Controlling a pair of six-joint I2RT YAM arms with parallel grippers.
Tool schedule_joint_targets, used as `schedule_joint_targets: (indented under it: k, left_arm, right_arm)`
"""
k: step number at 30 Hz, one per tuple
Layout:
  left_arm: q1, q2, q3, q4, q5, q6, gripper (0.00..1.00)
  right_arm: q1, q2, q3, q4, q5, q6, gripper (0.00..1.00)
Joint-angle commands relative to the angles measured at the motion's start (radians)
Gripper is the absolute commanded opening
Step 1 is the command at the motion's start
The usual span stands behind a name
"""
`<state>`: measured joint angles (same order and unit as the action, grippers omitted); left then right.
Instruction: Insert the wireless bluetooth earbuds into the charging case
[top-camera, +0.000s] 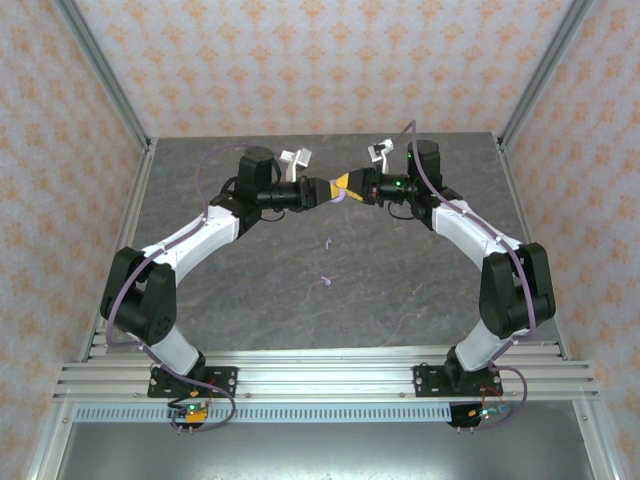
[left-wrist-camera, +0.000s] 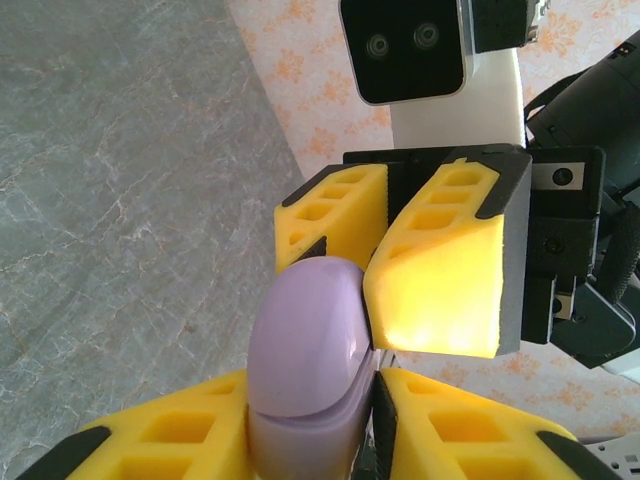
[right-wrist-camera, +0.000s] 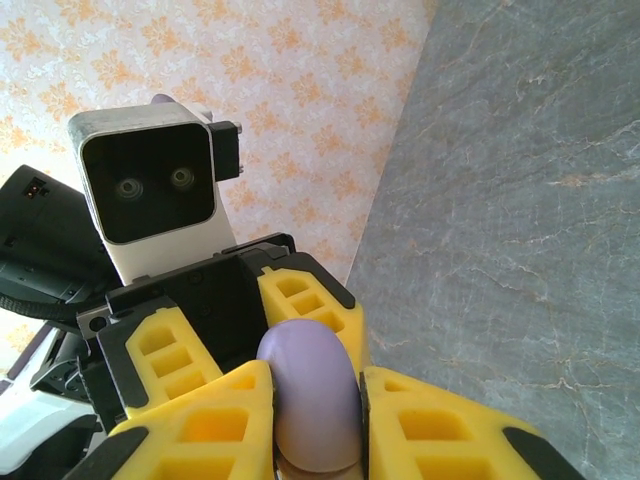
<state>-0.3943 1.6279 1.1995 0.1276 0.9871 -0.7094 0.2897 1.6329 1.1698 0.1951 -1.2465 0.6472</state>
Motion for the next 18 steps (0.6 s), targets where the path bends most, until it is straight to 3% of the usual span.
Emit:
schedule_joint_targets:
  k: [1,8,18]
  left_arm:
    - [-0.026,-0.008,0.01,0.04,0.018,0.0,0.36]
    - [-0.028,-0.009,0.008,0.041,0.009,-0.002,0.36]
    - [-0.029,-0.004,0.015,0.027,-0.012,0.003,0.22]
  right_arm:
    - [0.014,-0.006,0.016,0.074,-0.022,0.019,0.23]
    - [0.014,-0.007,0.009,0.077,-0.027,0.021,0.23]
    - [0.014,-0.034,0.003,-0.011,-0.014,-0.05,0.25]
